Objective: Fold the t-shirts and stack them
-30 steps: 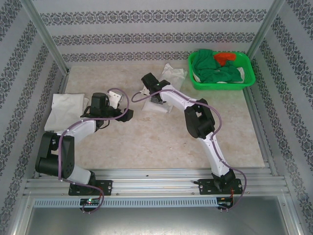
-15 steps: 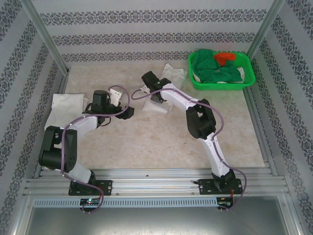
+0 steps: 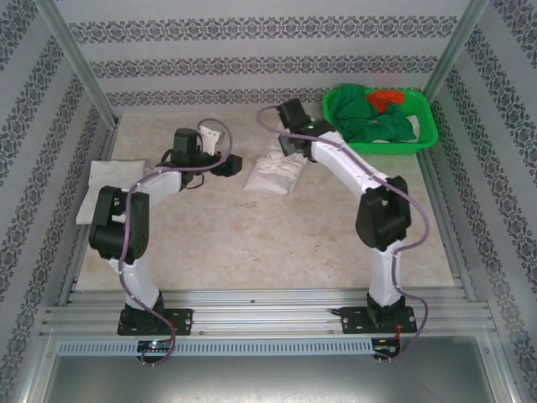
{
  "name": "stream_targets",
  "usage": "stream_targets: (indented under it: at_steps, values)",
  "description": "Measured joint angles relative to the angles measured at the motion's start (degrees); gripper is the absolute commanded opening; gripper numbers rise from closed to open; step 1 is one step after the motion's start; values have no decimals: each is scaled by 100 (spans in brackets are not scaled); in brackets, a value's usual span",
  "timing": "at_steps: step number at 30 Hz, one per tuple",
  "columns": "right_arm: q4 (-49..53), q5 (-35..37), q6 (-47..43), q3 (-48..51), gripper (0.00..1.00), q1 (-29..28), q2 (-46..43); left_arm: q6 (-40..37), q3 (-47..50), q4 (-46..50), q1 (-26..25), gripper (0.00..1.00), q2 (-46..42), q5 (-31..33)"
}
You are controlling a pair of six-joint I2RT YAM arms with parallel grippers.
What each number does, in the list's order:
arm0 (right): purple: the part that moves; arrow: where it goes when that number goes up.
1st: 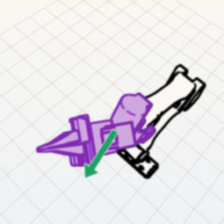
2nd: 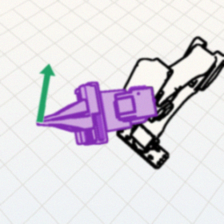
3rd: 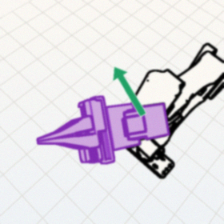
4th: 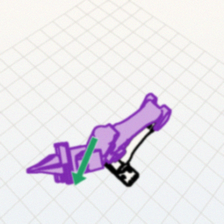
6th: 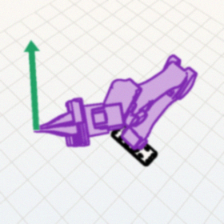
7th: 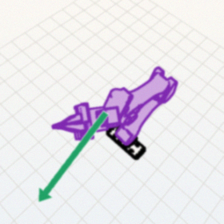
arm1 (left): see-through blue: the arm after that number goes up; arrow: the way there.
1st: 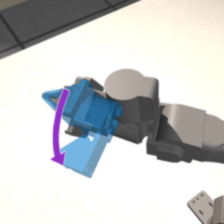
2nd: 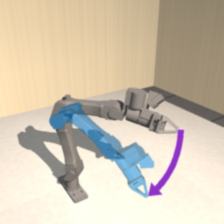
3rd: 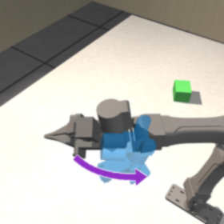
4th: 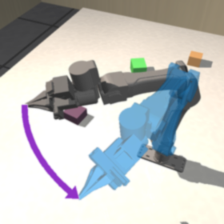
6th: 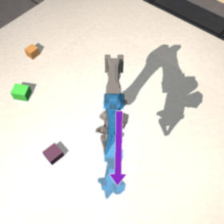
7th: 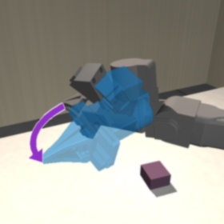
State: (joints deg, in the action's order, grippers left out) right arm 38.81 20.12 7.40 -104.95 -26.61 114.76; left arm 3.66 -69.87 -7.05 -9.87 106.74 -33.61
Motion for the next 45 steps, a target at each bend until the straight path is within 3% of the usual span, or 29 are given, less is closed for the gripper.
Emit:
stream_targets:
  at_steps: [7,14,21,28,38,45]
  values:
    - [-155,-852,1528,970,58,319,-203,9,-1255,640,-575,48,1010,-111]
    - [-133,-1392,2085,284,52,315,549,-584,-1749,1554,-1082,27,1526,413]
    - [-24,-1808,2426,-654,52,437,1550,-780,-1757,2280,-1217,33,1711,603]
    - [232,-2129,2420,-1040,51,461,2107,-640,-1349,2210,-1215,37,1543,509]
    - [-295,-2411,2389,1054,52,234,916,306,866,1565,-1292,52,-164,-122]
    - [-826,-2428,1615,1829,78,208,-262,669,1810,835,-1250,60,-1161,28]
